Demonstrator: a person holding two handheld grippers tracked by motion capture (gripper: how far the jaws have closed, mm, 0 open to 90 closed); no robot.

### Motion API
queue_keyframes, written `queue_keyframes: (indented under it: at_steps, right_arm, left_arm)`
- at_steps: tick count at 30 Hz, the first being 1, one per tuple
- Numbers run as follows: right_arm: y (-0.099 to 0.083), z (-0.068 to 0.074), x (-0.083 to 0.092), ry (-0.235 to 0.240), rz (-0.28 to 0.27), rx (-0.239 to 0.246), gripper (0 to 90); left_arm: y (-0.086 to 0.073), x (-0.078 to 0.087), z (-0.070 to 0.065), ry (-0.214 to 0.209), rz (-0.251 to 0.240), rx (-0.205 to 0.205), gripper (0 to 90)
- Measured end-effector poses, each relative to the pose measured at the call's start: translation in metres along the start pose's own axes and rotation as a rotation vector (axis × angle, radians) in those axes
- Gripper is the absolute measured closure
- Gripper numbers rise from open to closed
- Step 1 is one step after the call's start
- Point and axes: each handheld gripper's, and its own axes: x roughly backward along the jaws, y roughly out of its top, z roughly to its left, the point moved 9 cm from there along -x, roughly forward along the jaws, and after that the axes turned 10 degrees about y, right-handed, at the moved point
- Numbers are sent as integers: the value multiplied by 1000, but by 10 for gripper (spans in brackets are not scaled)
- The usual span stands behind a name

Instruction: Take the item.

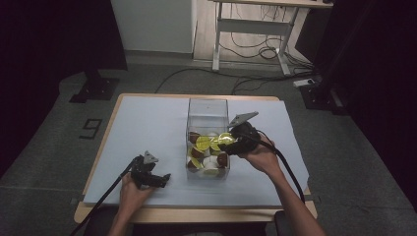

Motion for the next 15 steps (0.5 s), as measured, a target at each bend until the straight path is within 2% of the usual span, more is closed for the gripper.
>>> queue_keyframes:
  at_steps: [8,15]
  right_arm:
    - [-7,-9,9,-22,-7,-16,379]
    - [-18,-21,16,-52,-19,-53,379]
  left_arm:
    - [0,0,0,0,0,0,0]
    - [0,0,0,0,0,0,0]
